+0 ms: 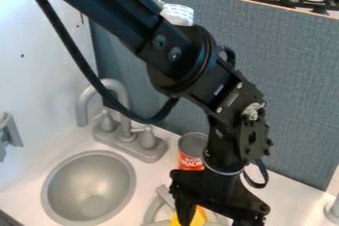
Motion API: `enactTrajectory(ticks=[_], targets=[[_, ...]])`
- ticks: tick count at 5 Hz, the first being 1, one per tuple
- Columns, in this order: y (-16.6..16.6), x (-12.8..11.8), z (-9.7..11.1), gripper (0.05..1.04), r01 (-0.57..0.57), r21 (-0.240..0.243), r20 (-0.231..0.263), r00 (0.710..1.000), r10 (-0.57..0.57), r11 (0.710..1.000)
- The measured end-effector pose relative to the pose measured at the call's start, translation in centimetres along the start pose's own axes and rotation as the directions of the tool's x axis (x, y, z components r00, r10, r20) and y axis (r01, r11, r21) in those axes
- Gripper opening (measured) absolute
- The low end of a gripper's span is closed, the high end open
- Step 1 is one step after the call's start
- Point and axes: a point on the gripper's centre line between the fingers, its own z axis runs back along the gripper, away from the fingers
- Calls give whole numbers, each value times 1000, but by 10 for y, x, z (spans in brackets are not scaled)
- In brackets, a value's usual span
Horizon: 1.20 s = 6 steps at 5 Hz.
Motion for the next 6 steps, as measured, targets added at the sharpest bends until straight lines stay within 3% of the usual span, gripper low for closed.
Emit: enactTrajectory(ticks=[1, 2, 3, 4, 5, 6], targets=[[3, -4, -6, 1000, -4, 13, -19, 1000, 4, 1000], [36, -6, -3, 1000, -58, 65, 18, 998, 57, 996], [64, -11, -12, 1000, -97, 113, 19, 995, 96, 989], [79, -21, -30, 1000, -129, 152, -46, 989, 137, 980], [84, -29, -58, 1000, -92, 144, -140, 984, 112, 985], [85, -31, -81, 1000, -85, 106, -134, 986, 99, 991]])
